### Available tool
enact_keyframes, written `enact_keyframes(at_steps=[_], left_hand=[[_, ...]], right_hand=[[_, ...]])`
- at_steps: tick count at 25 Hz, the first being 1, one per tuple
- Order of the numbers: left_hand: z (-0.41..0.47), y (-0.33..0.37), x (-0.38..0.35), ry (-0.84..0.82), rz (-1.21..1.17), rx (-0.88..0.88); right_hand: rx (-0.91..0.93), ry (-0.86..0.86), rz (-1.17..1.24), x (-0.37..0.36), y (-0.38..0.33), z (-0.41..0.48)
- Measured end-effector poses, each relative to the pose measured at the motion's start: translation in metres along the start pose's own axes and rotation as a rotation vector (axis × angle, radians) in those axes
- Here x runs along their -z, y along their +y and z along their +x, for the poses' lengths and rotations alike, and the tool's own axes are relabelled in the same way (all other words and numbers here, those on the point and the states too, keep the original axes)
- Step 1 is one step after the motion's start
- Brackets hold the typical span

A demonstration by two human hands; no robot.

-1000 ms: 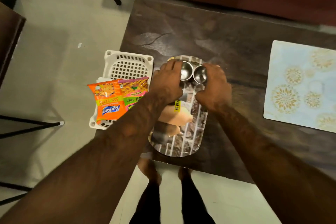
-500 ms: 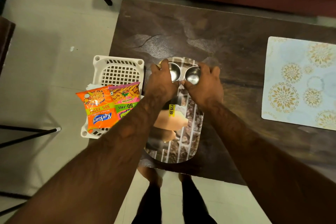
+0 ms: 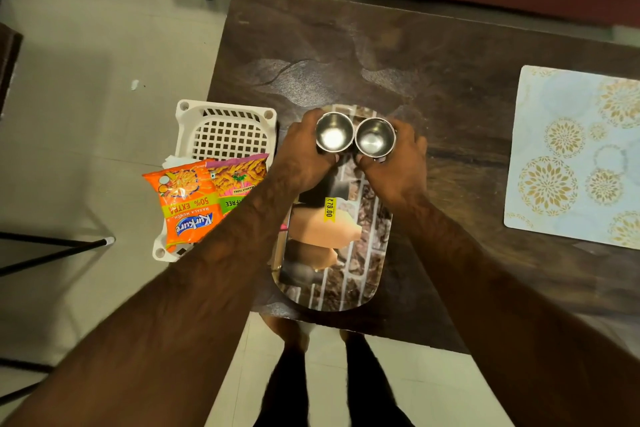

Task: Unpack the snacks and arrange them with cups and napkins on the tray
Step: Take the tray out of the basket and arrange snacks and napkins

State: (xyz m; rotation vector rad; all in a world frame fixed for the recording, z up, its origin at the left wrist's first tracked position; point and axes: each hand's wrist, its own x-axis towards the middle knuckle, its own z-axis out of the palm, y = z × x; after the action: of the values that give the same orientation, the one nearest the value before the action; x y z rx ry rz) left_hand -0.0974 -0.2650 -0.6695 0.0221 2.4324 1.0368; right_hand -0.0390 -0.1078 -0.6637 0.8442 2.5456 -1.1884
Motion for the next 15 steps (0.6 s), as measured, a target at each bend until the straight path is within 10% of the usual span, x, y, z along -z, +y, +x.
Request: enact_keyframes(at_steps=[15], left_hand=[[-0.0014, -0.0017, 0.0053, 0.001, 0.050, -0.013]], right_hand=[[-0.014, 0.029, 0.037, -0.0019, -0.0020, 0.0008]])
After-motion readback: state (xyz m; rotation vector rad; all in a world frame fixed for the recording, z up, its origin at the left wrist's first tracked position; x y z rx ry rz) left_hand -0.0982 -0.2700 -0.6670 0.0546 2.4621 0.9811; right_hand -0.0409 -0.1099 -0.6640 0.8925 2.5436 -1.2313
